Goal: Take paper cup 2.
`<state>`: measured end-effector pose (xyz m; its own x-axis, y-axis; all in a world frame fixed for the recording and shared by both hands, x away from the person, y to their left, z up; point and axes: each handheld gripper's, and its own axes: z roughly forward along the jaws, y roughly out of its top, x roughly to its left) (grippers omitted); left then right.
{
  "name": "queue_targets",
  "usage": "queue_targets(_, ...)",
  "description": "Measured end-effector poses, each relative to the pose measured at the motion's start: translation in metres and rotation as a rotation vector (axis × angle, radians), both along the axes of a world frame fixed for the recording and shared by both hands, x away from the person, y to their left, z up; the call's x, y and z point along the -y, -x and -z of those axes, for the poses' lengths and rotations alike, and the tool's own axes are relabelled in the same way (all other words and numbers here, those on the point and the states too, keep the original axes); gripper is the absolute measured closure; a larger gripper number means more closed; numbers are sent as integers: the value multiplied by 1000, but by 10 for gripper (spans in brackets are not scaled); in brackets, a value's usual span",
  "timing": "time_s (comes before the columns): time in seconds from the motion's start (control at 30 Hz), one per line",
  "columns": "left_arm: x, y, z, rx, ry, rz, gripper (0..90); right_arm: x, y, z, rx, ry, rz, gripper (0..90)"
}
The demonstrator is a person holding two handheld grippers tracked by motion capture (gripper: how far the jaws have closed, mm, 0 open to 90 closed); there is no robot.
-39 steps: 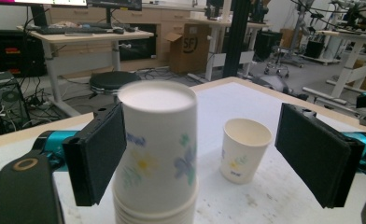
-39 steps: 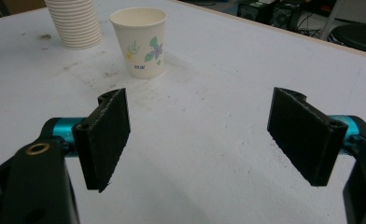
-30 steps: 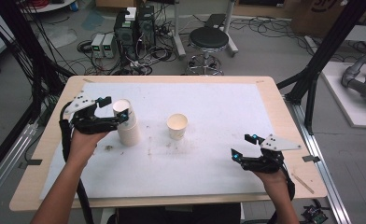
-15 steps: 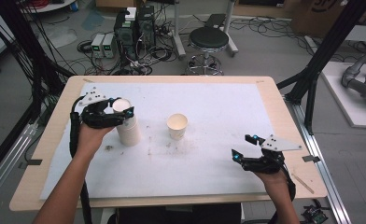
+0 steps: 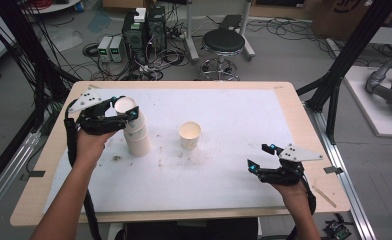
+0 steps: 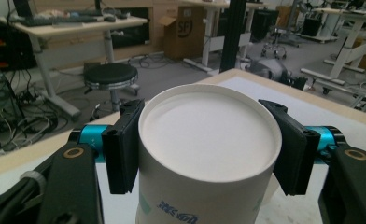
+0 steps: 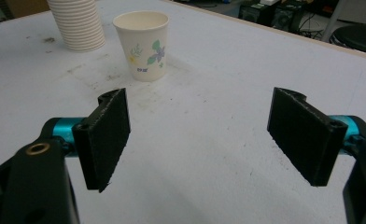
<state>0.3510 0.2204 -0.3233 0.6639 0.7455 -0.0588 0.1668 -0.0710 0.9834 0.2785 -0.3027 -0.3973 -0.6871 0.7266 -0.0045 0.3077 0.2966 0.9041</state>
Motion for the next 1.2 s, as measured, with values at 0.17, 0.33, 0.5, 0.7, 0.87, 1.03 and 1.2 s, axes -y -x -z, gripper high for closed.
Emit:
queue_targets(0.17,-3,6,-15,55,61,-2,354,-1,0,0,-2,2,-4,215)
queue_targets(0.33,-2,13,-31,106,109,8,356,0,0,0,1,-1,-2,215)
queue_targets(0.5,2,22,-45,164,133,20,357,0,1,-1,5,1,-3,215)
queue_targets(0.7,10,31,-52,180,156,74,358,0,1,-1,2,-3,-2,215)
queue_targets(0.87,25,36,-48,163,157,144,358,-1,0,0,3,-2,-3,215)
queue_targets(1.03,41,39,-37,135,133,200,358,-2,1,-1,1,1,-9,215)
queue_targets(1.2,53,38,-23,99,119,249,359,-3,0,0,-4,-6,-14,215)
